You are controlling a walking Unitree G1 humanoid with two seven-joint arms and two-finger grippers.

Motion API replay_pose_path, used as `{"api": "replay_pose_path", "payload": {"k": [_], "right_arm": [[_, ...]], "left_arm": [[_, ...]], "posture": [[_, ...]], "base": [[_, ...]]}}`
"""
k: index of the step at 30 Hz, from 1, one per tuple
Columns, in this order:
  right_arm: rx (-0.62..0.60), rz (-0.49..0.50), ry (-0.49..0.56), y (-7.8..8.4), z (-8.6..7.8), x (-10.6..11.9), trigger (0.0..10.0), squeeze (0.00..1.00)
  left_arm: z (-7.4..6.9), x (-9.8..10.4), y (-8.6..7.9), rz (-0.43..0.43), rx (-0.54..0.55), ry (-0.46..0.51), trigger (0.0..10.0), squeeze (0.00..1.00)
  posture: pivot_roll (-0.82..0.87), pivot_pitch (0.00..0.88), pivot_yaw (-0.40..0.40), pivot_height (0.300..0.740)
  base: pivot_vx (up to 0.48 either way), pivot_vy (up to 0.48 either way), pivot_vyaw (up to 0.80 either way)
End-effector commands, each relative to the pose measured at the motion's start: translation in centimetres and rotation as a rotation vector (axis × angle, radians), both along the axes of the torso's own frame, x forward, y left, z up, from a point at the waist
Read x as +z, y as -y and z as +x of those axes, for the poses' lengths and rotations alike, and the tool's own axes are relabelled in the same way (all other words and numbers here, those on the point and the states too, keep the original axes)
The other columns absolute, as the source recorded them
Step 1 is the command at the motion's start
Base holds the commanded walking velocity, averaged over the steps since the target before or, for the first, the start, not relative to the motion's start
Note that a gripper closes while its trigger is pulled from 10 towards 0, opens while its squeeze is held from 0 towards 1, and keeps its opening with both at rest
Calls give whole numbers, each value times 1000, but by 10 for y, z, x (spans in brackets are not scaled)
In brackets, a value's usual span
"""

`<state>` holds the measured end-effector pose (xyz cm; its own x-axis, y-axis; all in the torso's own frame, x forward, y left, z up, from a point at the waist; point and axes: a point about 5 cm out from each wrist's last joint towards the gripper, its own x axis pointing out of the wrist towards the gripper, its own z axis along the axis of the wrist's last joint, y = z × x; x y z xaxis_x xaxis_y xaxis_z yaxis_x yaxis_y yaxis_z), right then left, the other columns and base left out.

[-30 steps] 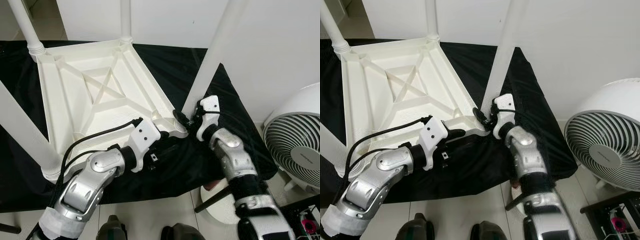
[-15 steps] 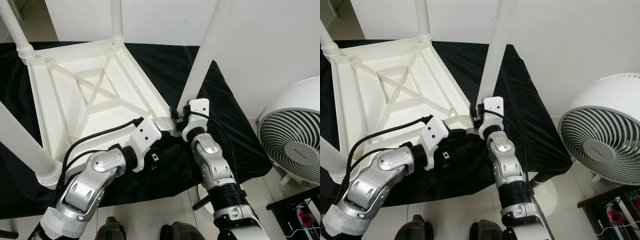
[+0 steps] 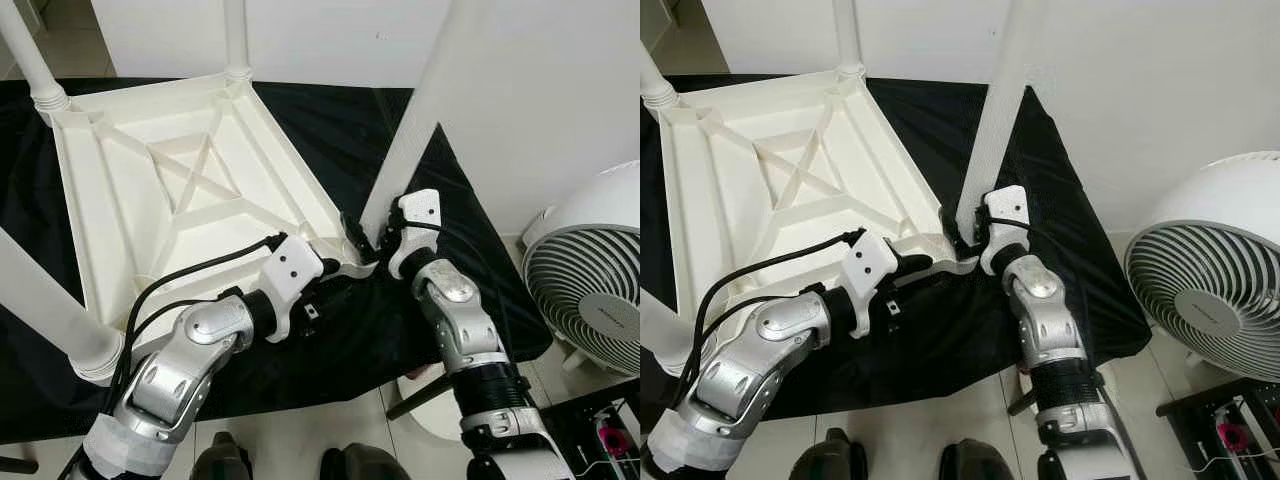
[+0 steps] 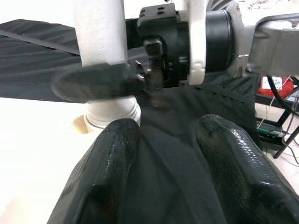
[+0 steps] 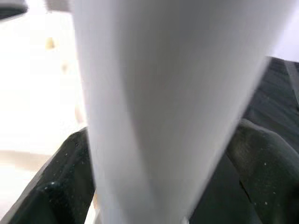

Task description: Building children table

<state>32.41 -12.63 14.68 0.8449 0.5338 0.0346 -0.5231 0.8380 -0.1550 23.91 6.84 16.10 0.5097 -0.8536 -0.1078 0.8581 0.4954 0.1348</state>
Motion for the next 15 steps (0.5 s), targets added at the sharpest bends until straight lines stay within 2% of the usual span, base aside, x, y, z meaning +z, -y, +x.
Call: {"api": "replay_pose_path", "payload": {"k": [1, 3, 4, 7, 9, 11, 15], "right_arm": [[62, -22, 0, 5, 2, -2, 10000, 0], [101, -43, -8, 9, 4, -3, 10000, 0], [173, -65, -25, 9, 6, -5, 10000, 0], [219, -77, -37, 8, 7, -6, 10000, 0], [293, -94, -53, 5, 7, -9, 10000, 0], [293, -94, -53, 5, 7, -9, 10000, 0], [366, -76, -74, -8, 13, -10, 10000, 0]], "left_arm": [[2, -1, 0, 5, 3, -8, 10000, 0], [2, -1, 0, 5, 1, -7, 10000, 0], [2, -1, -1, 7, -1, -6, 10000, 0], [3, 0, -1, 8, -3, -5, 10000, 0], [3, 0, -1, 11, -5, -2, 10000, 0], [3, 0, -1, 11, -5, -2, 10000, 0], [1, 0, 0, 17, -16, 0, 10000, 0]], "posture": [[3, 29, -61, 740], [4, 28, -59, 740], [7, 26, -56, 740], [7, 26, -56, 740], [13, 24, -54, 740], [13, 24, -54, 740], [31, 25, -56, 740]], "base": [[0, 0, 0], [0, 0, 0], [0, 0, 0], [0, 0, 0], [0, 0, 0], [0, 0, 0], [0, 0, 0]]}}
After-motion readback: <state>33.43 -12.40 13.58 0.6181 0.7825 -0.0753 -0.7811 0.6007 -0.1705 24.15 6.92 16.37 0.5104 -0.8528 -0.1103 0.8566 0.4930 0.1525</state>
